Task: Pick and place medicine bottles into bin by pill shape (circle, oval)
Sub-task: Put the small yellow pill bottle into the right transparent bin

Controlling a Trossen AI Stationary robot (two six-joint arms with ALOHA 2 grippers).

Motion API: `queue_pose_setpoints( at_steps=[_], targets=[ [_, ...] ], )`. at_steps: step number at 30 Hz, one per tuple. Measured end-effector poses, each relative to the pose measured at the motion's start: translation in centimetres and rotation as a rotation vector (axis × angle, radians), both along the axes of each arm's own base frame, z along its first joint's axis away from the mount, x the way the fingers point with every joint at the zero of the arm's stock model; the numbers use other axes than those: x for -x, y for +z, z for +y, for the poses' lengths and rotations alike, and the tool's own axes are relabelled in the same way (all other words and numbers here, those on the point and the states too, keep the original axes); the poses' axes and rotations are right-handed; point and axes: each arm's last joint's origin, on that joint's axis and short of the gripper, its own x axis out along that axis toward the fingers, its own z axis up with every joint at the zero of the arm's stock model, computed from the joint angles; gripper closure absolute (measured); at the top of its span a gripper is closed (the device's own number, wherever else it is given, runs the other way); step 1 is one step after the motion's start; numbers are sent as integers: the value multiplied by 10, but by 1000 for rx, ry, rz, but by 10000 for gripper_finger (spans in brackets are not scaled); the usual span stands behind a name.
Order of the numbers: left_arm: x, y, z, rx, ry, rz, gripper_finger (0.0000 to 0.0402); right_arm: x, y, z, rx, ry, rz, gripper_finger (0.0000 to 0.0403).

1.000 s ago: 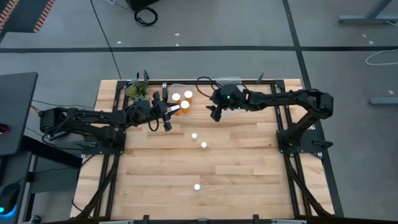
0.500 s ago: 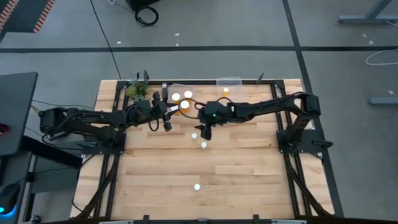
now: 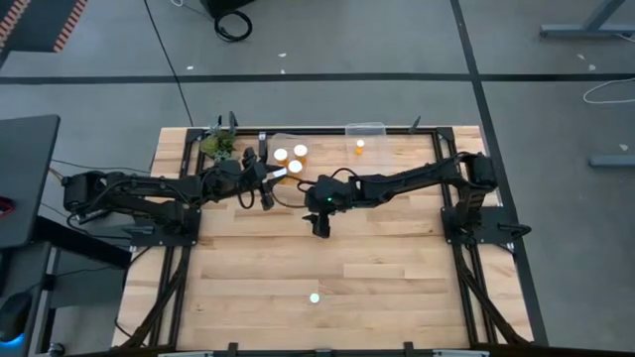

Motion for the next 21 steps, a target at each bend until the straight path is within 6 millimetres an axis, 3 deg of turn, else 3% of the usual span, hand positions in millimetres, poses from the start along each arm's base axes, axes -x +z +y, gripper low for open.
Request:
queue_pose_setpoints(
  at_steps=[6,10,21],
  targets=[
    [0,0,0,0,-2,-2,269,-25,-12,8,41,15,142,171],
    [0,0,0,0,-2,1,264,-41,-6,12,110,35,211,171],
    [0,0,0,0,-2,-1,263,-55,-11,2,128,88,357,171]
  ],
)
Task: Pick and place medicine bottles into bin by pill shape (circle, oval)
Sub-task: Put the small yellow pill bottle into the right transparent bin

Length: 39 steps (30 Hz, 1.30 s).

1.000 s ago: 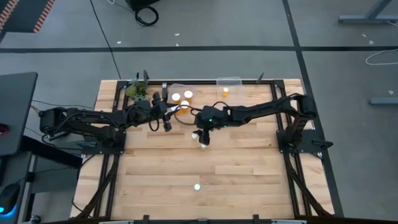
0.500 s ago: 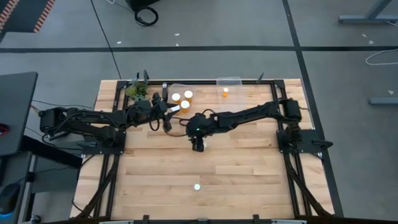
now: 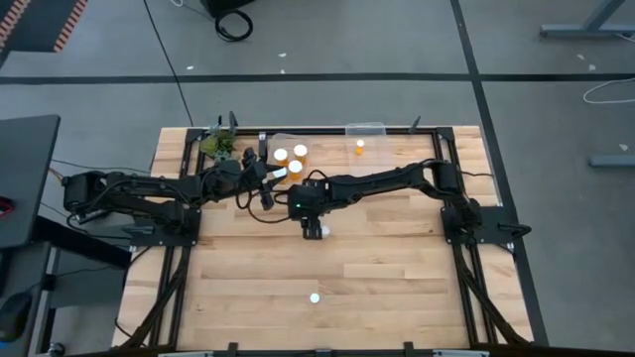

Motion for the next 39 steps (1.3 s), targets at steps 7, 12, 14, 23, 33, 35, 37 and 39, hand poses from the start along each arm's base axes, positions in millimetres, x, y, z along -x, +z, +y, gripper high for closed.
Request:
queue_pose_setpoints(
  at_steps=[7,12,14,23,33,35,37,39],
  targets=[
    [0,0,0,0,0,0,256,2,-2,-3,-4,-7,24,171],
    [0,0,0,1,0,3,258,3,-4,-2,-11,-4,34,171],
    [0,-1,0,2,3,16,261,4,-5,-2,-12,-5,45,171],
    [6,-7,6,-84,221,127,275,5,-6,-2,-12,-4,60,184],
    [7,-7,6,-102,247,138,275,7,-7,-2,-19,-1,77,201],
    [7,-7,6,-102,247,138,273,7,-7,-2,-19,-1,78,203],
    [7,-7,6,-102,247,138,272,7,-7,-2,-19,-1,78,206],
    [7,-7,6,-102,247,138,272,7,-7,-2,-19,-1,78,209]
  ],
)
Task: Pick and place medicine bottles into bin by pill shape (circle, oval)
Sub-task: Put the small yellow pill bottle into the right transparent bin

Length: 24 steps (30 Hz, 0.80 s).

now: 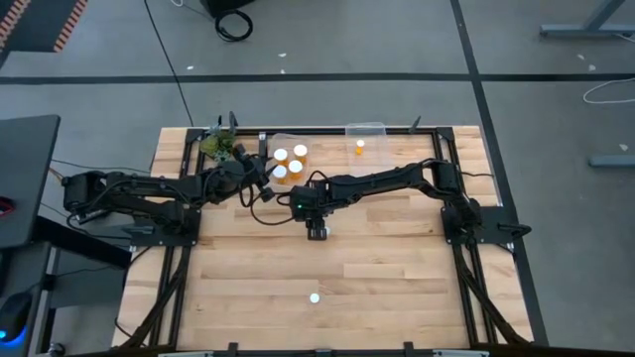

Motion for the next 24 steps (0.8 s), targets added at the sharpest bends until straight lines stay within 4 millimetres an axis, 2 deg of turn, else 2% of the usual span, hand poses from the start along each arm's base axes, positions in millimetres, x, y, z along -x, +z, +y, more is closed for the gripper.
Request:
queue_pose_setpoints(
  at_steps=[12,24],
  targets=[
    [0,0,0,0,0,-1,267,0,0,0,-1,-3,0,245],
    [0,0,0,1,-1,-2,266,0,0,-1,15,-14,0,254]
  ],
)
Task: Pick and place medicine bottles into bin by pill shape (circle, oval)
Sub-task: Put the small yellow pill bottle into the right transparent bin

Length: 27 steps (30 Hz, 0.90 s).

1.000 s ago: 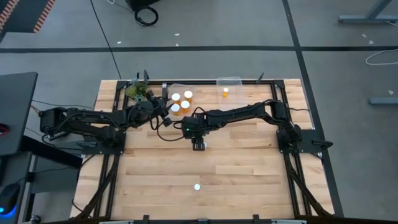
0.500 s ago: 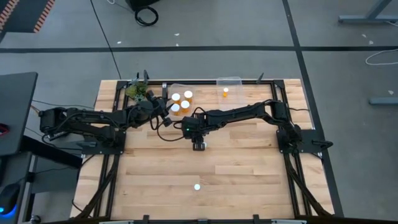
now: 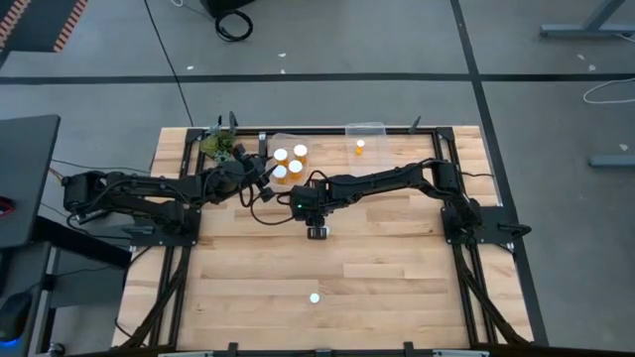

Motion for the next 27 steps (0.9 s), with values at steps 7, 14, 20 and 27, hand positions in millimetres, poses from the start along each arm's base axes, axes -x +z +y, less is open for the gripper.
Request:
queue_pose_setpoints(
  at_steps=[7,14,20,27],
  targets=[
    [0,0,0,0,0,0,260,0,0,-4,3,-8,0,254],
    [0,0,0,0,0,0,256,5,2,-9,23,-28,34,254],
    [0,0,0,1,0,1,261,10,19,-11,57,-45,9,254],
    [0,-1,0,7,1,3,253,18,36,-16,88,-66,-4,254]
  ],
)
